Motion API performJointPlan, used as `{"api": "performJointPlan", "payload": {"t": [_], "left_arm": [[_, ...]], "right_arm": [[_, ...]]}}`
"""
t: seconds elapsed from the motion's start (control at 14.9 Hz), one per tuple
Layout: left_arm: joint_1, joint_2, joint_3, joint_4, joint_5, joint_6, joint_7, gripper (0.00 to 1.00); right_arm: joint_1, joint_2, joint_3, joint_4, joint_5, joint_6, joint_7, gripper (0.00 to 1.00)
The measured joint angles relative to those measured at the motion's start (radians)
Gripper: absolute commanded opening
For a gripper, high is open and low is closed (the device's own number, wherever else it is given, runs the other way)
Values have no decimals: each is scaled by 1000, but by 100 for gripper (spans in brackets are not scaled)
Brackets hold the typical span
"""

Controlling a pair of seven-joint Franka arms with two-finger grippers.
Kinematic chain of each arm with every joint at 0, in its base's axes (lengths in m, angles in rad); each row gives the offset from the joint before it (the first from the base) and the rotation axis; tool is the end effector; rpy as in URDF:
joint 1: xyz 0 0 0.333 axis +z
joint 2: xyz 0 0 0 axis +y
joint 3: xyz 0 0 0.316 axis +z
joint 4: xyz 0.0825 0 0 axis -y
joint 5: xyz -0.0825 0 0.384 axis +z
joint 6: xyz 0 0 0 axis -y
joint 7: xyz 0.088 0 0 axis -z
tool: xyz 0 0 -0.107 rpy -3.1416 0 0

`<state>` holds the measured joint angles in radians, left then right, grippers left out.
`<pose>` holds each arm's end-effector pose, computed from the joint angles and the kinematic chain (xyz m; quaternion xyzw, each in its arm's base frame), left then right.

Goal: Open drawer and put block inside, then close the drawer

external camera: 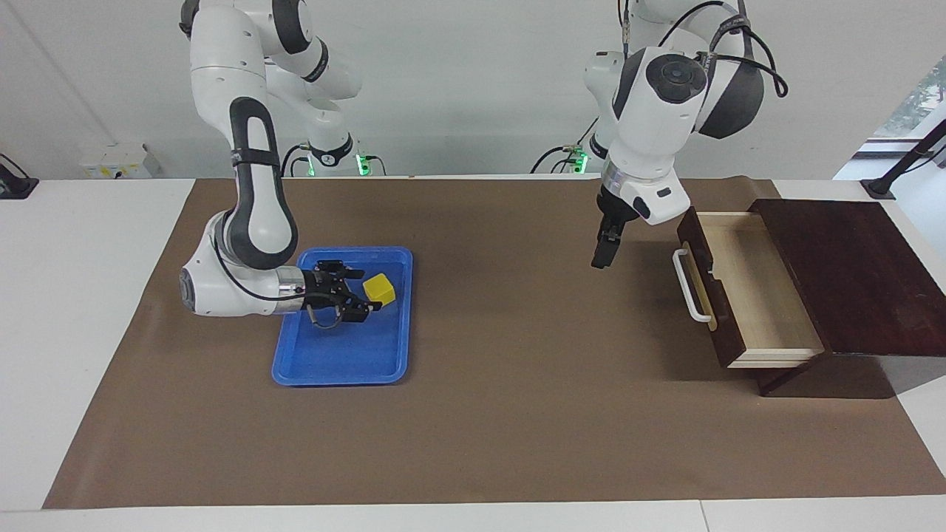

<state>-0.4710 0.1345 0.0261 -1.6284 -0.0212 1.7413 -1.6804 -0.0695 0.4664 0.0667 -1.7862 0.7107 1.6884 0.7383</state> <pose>0.5426 -0.2618 0.5339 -0.8141 -0.5806 0.0128 0.0052 0.5984 0.0582 0.2832 -0.7857 0.4496 0.3643 0.2186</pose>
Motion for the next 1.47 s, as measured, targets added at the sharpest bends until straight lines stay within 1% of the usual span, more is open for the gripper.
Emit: {"api": "performJointPlan", "payload": {"t": [0.13, 0.33, 0.47, 0.8, 1.07, 1.14, 1.2, 1.27, 1.34, 1.4, 1.47], "left_arm": [[-17, 4, 1, 0, 0, 0, -91, 100], [-46, 11, 0, -1, 0, 26, -231, 100], [-70, 13, 0, -1, 0, 48, -286, 100], [-97, 17, 1, -5, 0, 74, -327, 100], [-97, 18, 4, -5, 0, 86, -328, 100], [-97, 18, 4, -5, 0, 88, -328, 100], [-97, 19, 5, -5, 0, 89, -328, 100], [-97, 19, 6, -5, 0, 90, -328, 100], [-97, 19, 6, -5, 0, 91, -328, 100], [-97, 19, 6, -5, 0, 92, -328, 100], [-97, 20, 6, -5, 0, 92, -328, 100]], "right_arm": [[1, 0, 1, -1, -37, -1, -1, 100], [3, 0, 1, -13, -45, 0, -3, 100], [3, 0, 1, -24, -45, 5, -5, 100], [19, 0, 2, -65, -45, 61, -21, 100], [30, -2, 2, -71, -45, 63, -21, 100], [30, -2, 2, -71, -45, 63, -21, 92], [30, -2, 2, -71, -45, 63, -21, 80], [30, -3, 2, -71, -45, 63, -21, 62], [30, -3, 2, -71, -45, 63, -21, 34], [30, -3, 2, -71, -45, 63, -21, 14], [29, -3, 2, -71, -45, 63, -21, 0]]}}
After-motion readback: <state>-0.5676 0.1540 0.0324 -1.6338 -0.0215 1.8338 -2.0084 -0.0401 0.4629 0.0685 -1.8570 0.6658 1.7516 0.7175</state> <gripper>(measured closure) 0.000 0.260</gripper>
